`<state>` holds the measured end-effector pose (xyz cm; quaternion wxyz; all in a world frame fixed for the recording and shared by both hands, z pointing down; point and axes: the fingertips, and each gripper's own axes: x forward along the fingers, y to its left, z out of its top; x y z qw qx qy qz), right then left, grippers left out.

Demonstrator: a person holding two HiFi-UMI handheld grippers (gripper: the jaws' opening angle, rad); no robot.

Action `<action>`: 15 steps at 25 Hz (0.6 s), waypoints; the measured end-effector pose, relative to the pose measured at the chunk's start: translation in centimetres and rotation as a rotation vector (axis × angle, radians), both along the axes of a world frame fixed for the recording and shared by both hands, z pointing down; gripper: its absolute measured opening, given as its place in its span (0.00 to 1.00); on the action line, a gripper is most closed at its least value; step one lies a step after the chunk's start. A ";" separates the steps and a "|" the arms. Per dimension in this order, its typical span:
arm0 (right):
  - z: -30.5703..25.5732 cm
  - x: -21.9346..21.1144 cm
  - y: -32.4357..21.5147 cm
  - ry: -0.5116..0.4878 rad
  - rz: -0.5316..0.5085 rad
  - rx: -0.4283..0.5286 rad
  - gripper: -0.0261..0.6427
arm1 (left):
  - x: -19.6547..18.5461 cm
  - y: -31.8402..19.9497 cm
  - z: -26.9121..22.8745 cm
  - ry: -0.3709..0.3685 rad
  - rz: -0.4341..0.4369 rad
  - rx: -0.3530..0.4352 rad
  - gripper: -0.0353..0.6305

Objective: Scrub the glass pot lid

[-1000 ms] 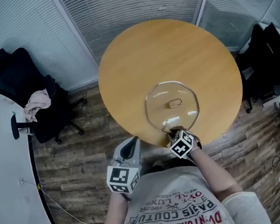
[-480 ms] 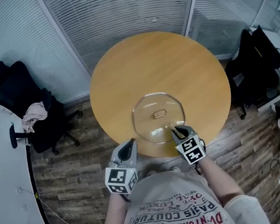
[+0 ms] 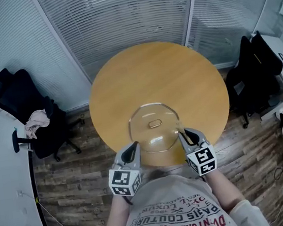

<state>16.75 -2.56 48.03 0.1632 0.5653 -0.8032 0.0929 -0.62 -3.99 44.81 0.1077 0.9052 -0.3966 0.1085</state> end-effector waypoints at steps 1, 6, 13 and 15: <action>-0.5 0.2 0.2 -0.009 0.001 0.017 0.12 | 0.2 0.2 -0.1 -0.002 0.000 0.001 0.06; -1.3 0.8 0.5 -0.078 0.022 0.041 0.12 | 0.8 0.6 -0.1 -0.009 -0.007 0.004 0.06; -1.5 0.4 0.6 -0.077 -0.009 0.032 0.12 | 0.9 0.7 -0.8 -0.006 -0.024 0.013 0.06; -1.4 0.4 0.7 -0.073 -0.011 0.019 0.12 | 1.0 0.8 -0.6 -0.007 -0.025 0.009 0.06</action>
